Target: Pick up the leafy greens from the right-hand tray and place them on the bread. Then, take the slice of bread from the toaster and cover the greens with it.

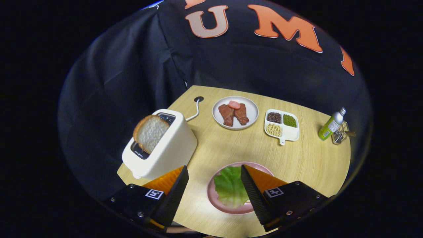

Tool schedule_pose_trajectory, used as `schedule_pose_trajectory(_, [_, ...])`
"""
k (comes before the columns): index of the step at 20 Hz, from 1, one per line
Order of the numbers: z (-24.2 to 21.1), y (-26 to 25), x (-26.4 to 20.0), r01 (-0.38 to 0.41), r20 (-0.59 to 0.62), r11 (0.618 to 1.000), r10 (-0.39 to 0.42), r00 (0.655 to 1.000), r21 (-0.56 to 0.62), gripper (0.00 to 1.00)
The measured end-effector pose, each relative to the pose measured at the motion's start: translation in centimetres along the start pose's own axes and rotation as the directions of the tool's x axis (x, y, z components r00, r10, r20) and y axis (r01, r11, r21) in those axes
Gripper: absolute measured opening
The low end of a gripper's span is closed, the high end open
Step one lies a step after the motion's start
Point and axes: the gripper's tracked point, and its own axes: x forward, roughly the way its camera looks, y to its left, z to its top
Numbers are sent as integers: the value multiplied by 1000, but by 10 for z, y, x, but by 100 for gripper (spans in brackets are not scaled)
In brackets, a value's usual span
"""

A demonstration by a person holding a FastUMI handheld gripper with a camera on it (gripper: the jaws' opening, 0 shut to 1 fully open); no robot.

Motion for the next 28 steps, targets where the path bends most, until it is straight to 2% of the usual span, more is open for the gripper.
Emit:
schedule_pose_trajectory(7, [44,84,4,-78,-26,997,78,997,-10,95])
schedule_pose_trajectory(12, [60,128,28,-95,-70,995,93,993,-26,94])
schedule_pose_trajectory(16, [57,145,56,-65,-122,996,58,991,-56,94])
schedule_pose_trajectory(19, [50,143,75,-20,-165,999,14,986,-32,93])
schedule_pose_trajectory(21, [45,135,87,26,-189,999,-30,982,-25,87])
schedule_pose_trajectory(23, [38,132,91,59,-211,998,-57,976,1,77])
schedule_pose_trajectory(24, [39,132,96,59,-208,998,-55,976,11,67])
schedule_pose_trajectory(25, [37,128,96,69,-213,998,-65,975,12,61])
schedule_pose_trajectory(27, [35,123,95,84,-204,996,-77,976,25,40])
schedule_pose_trajectory(28, [36,123,94,71,-197,996,-60,979,48,25])
